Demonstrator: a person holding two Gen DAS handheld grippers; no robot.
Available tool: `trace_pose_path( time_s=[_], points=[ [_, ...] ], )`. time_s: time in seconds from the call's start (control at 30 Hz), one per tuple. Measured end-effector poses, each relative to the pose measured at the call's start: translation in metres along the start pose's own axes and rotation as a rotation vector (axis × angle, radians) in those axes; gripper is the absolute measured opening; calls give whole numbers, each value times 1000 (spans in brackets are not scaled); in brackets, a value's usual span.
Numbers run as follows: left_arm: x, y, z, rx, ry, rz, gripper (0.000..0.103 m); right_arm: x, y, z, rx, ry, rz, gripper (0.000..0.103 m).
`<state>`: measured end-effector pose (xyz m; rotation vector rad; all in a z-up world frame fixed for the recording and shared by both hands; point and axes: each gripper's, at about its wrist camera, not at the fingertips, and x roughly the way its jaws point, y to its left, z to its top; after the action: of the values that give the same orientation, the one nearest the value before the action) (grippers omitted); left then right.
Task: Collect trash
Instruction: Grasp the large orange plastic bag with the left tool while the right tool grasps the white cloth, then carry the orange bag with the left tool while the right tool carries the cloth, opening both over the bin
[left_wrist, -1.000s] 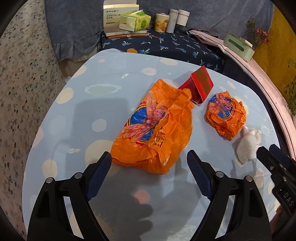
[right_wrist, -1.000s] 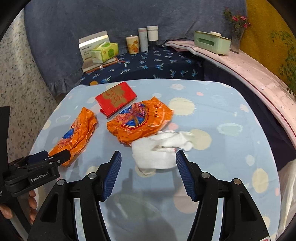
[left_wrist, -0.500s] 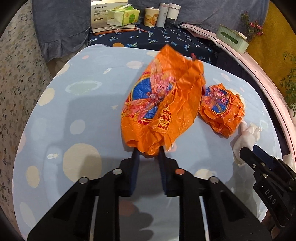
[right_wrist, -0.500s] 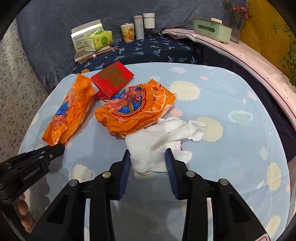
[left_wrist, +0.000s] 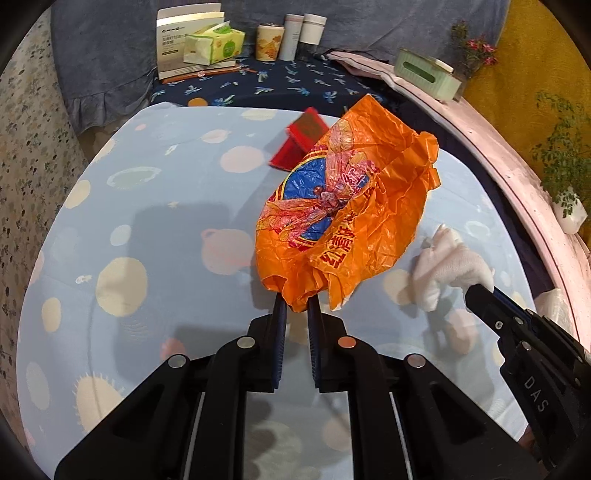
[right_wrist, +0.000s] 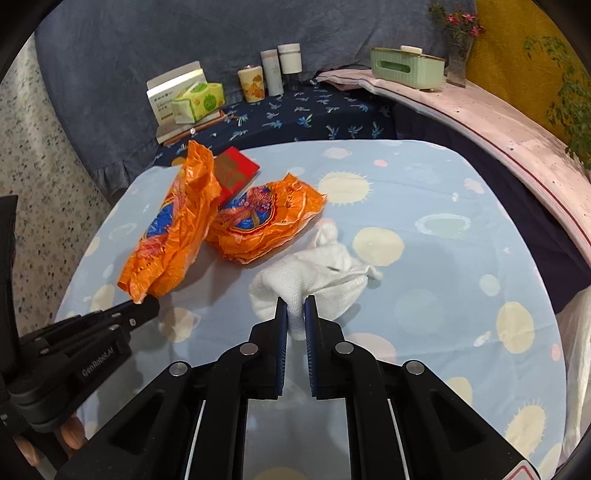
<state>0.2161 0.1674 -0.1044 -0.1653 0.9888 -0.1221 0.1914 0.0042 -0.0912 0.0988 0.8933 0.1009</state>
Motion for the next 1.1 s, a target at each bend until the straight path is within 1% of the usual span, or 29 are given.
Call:
trace_pose_path(
  time_s=[0.27, 0.5, 0.8, 1.1],
  points=[
    [-26, -52, -6, 46, -24, -46, 11, -47, -32, 0, 52, -73, -3, 9],
    [-48, -103, -14, 114, -49, -85, 11, -91, -67, -2, 105, -145, -16, 9],
    [-67, -172, -24, 213, -66, -138, 11, -142, -123, -7, 188, -232, -62, 9],
    [-74, -246, -43, 325, -59, -193, 11, -178, -187, -23, 292, -288, -124, 9]
  ],
)
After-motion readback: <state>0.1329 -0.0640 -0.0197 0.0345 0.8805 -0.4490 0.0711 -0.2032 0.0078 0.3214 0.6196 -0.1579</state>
